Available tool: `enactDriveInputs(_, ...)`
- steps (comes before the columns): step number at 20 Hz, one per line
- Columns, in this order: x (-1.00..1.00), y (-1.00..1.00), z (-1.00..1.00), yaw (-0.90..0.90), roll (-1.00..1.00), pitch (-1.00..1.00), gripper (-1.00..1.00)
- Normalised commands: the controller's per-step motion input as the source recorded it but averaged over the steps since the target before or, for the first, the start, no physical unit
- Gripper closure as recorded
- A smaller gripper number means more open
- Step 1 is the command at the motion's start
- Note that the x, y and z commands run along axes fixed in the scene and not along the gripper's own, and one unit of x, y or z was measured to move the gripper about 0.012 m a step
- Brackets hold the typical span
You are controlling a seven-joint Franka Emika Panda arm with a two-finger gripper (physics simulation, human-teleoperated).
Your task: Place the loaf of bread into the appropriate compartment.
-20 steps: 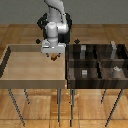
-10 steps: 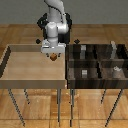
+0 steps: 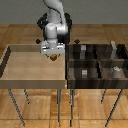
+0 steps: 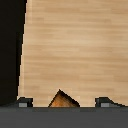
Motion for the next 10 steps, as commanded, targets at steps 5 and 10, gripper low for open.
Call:
enactDriveInputs(5,0.0,0.0,0.0,0.0,0.0,0.0,-1.0)
enactDriveInputs(10,0.0,0.0,0.0,0.0,0.0,0.0,-1.0)
